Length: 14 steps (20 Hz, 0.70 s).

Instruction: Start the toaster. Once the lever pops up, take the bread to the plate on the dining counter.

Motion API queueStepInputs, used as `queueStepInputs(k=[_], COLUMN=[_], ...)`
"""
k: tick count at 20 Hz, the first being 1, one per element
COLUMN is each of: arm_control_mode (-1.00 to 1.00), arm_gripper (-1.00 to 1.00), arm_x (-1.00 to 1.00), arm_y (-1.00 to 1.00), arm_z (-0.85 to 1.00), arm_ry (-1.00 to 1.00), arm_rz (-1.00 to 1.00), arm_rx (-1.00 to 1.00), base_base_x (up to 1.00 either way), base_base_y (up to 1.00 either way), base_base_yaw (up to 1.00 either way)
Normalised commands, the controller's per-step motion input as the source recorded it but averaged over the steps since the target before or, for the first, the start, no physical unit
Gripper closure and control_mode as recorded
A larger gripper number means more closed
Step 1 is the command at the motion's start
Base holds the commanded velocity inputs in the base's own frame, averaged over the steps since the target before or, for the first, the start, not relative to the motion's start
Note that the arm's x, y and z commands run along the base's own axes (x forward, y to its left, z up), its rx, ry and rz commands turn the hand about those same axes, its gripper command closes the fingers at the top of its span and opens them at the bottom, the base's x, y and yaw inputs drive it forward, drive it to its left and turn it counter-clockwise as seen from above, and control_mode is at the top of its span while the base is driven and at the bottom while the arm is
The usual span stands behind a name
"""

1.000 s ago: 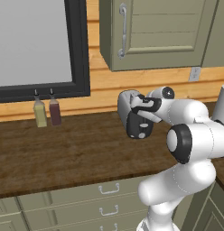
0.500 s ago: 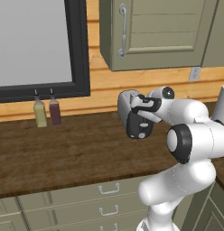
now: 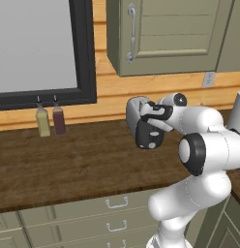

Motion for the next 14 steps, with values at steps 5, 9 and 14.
queueStepInputs(k=[5,9,14], arm_control_mode=[-1.00,-1.00,-1.00], arm_gripper=[-1.00,-1.00,-1.00], arm_x=[0.00,0.00,0.00], arm_y=[0.00,0.00,0.00], arm_z=[0.00,0.00,0.00], arm_ry=[0.00,0.00,0.00], arm_rz=[0.00,0.00,0.00], arm_rx=[0.00,0.00,0.00], base_base_x=[0.00,0.00,0.00], base_base_y=[0.00,0.00,0.00], base_base_yaw=[0.00,0.00,0.00])
